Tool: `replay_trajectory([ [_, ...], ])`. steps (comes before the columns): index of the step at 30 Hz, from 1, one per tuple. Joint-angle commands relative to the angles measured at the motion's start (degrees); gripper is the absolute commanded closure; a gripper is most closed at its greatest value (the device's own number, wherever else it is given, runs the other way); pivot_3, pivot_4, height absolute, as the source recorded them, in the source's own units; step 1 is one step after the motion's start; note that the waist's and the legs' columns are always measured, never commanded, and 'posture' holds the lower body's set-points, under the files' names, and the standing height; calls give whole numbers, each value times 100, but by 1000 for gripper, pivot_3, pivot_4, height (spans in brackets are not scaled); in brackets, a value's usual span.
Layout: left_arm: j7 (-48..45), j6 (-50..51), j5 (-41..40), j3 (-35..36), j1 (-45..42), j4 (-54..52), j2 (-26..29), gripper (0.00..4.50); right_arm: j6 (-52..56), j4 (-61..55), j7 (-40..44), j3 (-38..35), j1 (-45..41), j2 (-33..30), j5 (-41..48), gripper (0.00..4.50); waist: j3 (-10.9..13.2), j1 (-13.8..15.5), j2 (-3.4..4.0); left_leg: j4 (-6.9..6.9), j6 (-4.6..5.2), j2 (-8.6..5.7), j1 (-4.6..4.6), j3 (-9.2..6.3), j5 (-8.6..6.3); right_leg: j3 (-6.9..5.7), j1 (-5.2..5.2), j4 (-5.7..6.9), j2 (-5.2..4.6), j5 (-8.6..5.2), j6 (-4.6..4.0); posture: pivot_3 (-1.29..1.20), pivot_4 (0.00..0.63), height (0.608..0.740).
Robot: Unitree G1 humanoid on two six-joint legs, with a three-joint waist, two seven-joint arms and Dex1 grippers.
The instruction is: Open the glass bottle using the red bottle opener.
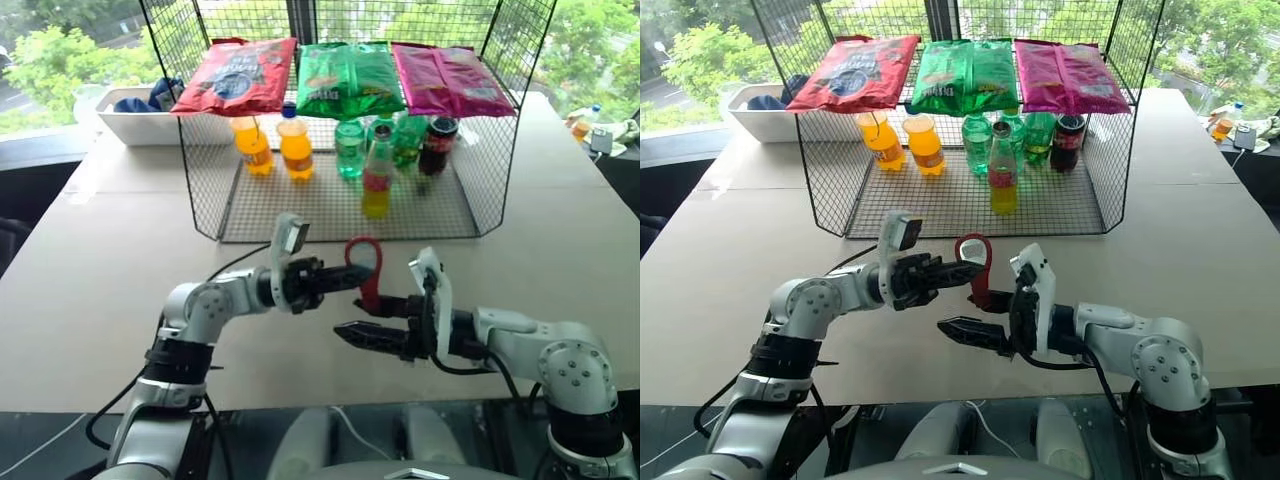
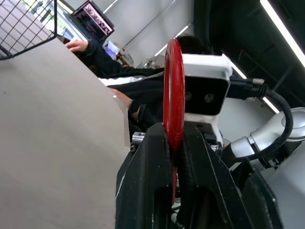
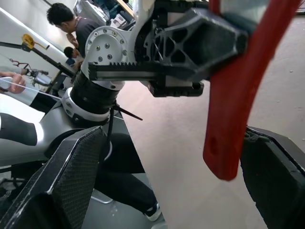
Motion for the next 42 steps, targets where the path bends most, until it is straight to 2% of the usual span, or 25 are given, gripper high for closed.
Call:
replay_trajectory([
  [1, -83, 7, -19, 26, 24, -147, -39, 4500, -69, -172, -153, -2, -102, -84, 440, 262, 0, 6, 0, 0, 0, 0, 0, 0, 0, 0, 0, 0, -1, 0, 0, 0, 150, 740],
  [3, -20, -39, -1, 65, 49, -135, -119, 4500, -65, -191, -194, 51, -91, -155, 581, 706, 0, 7, 0, 0, 1, 0, 0, 0, 0, 0, 1, 0, -1, 0, 0, 0, 150, 740],
  [6, -3, -53, 37, 72, 65, -148, -168, 4500, -112, -208, -275, 113, -87, -252, 706, 1886, 0, 4, 0, 1, 2, -1, -1, 0, -1, 0, 1, -2, -1, 0, 0, 0, 150, 740],
  [11, -17, -10, 54, 58, 114, -191, -216, 4500, -206, -184, -403, 205, -104, -349, 791, 4440, 0, 3, 0, 0, 2, 2, -1, 1, -1, 0, 1, -2, 0, 0, 0, 0, 150, 740],
  [16, 19, 45, -6, 83, 203, -277, -223, 4500, -283, -158, -453, 263, -126, -430, 920, 4440, 0, 2, 0, 1, 3, 2, -1, 1, -1, 0, 1, -2, 1, 0, 0, 0, 150, 740],
  [20, 214, -11, -88, 250, 254, -286, -339, 3100, -361, -102, -537, 280, -148, -471, 927, 4500, 0, 9, 0, 1, 3, 2, -1, 1, -1, 0, 1, -2, 0, 0, 0, 0, 150, 740],
  [26, 471, -203, -144, 567, 171, -143, -616, 79, -515, -1, -605, 82, -20, -731, 934, 4500, 0, 11, 0, 2, 3, 2, -2, 1, -1, -1, 1, -3, 0, 0, 1, 0, 150, 740],
  [31, 802, -1137, 401, 762, -104, 141, -965, 29, -986, 56, -720, -400, 457, -917, 556, 4500, 1, 37, -2, 4, 3, 0, -5, 1, -1, -2, 2, -6, -2, 0, 1, 0, 150, 740],
  [35, 1453, -3649, 2108, 583, -633, 1082, -1441, 29, -2391, 347, -802, -491, 488, -1123, -1735, 4500, 0, 72, -3, 7, 3, -5, -3, 5, -1, -2, 9, -4, -1, 1, 3, 0, 150, 740],
  [38, 1593, -5034, 2889, 462, -916, 1694, -1681, 29, -2878, 532, -749, -536, 449, -967, -2276, 4500, 0, 87, -4, 6, 2, -13, -4, 13, -1, 2, 6, -4, -1, 2, 3, 0, 150, 740],
  [42, 1732, -6217, 3448, 430, -1173, 2380, -1869, 29, -3114, 595, -641, -519, 438, -761, -2605, 4500, 1, 68, -3, -6, 2, -5, -14, 14, -1, 6, -7, -13, -2, 1, 2, 0, 150, 740],
])
